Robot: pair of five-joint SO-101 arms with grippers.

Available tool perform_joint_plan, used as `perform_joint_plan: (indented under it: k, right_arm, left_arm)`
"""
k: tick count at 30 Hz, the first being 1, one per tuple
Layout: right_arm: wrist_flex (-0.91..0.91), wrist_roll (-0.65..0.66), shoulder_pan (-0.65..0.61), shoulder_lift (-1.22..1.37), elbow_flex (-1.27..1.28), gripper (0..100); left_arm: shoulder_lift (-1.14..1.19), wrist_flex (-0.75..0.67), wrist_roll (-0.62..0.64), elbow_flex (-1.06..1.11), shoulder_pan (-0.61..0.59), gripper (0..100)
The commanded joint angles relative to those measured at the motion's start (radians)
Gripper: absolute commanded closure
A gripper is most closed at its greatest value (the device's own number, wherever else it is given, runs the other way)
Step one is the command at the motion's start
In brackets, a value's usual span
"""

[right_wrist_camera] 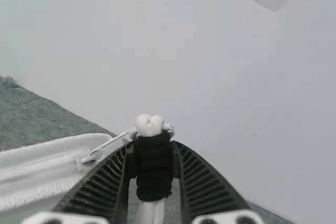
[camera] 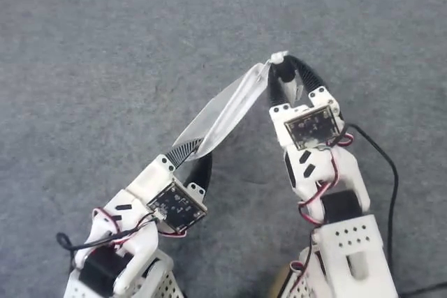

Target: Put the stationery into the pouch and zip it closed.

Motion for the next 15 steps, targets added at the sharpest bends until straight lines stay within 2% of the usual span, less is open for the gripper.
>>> perform_joint_plan:
  k: [1,11,15]
  right_arm:
    - [-0.07,-0.012,0.091,0.018,-0.041,99.2]
    - [-0.074,-0.02,0.124,0.297,-0.186,99.2]
    - [-0.028,-0.1,0.166,0.403,-0.278,99.2]
  left_arm:
    - [-0.009,0.005,-0.009,-0.013,-0.058,99]
    - [-0.011,0.008,-0.009,-0.013,-0.061,99]
    - [-0.011,0.012,-0.009,-0.025,-0.061,99]
